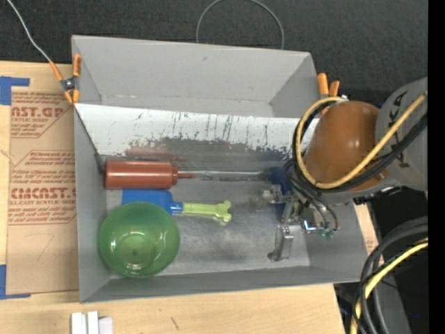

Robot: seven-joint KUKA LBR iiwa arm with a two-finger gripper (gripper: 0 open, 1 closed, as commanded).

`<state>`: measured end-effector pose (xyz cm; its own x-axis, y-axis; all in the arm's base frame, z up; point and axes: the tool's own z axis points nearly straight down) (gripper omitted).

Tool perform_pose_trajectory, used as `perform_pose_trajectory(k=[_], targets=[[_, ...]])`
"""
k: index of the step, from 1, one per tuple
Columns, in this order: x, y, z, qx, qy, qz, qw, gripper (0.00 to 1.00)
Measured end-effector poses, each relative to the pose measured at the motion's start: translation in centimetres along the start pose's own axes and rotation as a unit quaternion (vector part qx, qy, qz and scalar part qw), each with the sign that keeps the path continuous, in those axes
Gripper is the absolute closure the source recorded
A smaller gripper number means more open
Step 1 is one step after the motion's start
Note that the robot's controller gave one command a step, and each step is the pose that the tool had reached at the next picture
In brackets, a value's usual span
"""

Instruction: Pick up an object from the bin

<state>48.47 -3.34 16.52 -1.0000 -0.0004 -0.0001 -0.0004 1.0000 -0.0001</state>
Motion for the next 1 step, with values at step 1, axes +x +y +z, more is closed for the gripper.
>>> perform_pose_trajectory(k=[1], targets=[[-7.69, 3.63, 8.75, -0.001, 0.0002, 0.027, 0.9996, 0.0]])
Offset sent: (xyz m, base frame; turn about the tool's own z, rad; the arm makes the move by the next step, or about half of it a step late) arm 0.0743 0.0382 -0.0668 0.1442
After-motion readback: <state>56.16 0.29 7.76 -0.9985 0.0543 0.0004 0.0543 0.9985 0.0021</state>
